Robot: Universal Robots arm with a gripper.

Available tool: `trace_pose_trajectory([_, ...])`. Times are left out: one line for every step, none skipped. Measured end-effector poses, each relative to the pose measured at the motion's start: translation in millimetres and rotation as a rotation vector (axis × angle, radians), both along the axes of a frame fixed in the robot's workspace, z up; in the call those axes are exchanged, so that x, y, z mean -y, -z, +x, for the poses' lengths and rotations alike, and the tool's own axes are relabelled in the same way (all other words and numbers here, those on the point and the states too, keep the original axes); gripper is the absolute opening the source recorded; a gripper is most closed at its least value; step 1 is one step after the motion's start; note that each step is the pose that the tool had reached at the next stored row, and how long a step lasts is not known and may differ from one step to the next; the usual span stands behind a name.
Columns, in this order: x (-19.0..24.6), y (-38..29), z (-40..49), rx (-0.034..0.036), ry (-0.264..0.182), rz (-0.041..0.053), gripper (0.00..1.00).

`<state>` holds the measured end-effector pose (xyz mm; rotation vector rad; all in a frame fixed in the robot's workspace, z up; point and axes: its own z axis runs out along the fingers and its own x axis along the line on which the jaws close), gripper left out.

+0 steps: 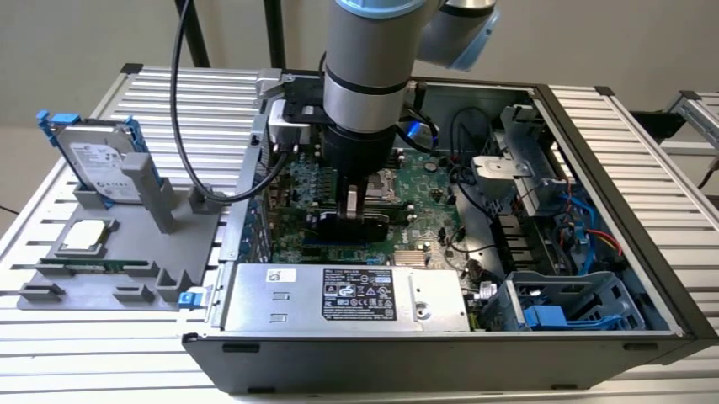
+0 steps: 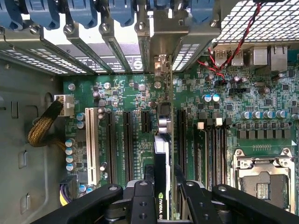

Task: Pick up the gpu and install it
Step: 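Insert the gpu into the slot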

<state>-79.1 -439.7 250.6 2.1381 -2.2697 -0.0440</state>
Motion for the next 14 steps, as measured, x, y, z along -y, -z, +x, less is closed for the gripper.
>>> trace_pose_trajectory([0.0, 0.1, 0.0, 0.0, 0.0, 0.0001, 0.0])
trace_pose_trajectory([0.0, 0.1, 0.0, 0.0001, 0.0, 0.0001, 0.0])
trace_pose_trajectory([0.0, 0.1, 0.0, 0.0, 0.0, 0.0001, 0.0])
trace_pose_trajectory([0.2, 0.2, 0.0, 0.0002, 0.0, 0.0007, 0.0])
trace_pose_trajectory([0.7, 0.2, 0.0, 0.0002, 0.0, 0.0019, 0.0])
trace_pose_trajectory([1.3, 0.3, 0.0, 0.0003, 0.0, 0.0025, 0.0])
trace_pose_trajectory([1.7, 0.3, -0.1, 0.0003, 0.0, 0.0027, 0.0])
trace_pose_trajectory([2.2, 0.2, -0.1, 0.0002, 0.0, 0.0027, 0.0])
trace_pose_trajectory([2.7, 0.3, 0.0, 0.0002, 0.0, 0.0027, 0.0])
trace_pose_trajectory([3.0, 0.2, 0.0, 0.0002, 0.0, 0.0026, 0.0])
trace_pose_trajectory([3.3, 0.1, 0.0, 0.0001, 0.0, 0.0023, 0.0])
trace_pose_trajectory([3.3, 0.1, 0.0, 0.0001, 0.0, 0.0023, 0.0])
trace_pose_trajectory([3.5, 0.1, -0.1, 0.0001, 0.0, 0.0023, 0.0])
trace_pose_trajectory([3.6, 0.1, 0.0, 0.0001, 0.0, 0.0023, 0.0])
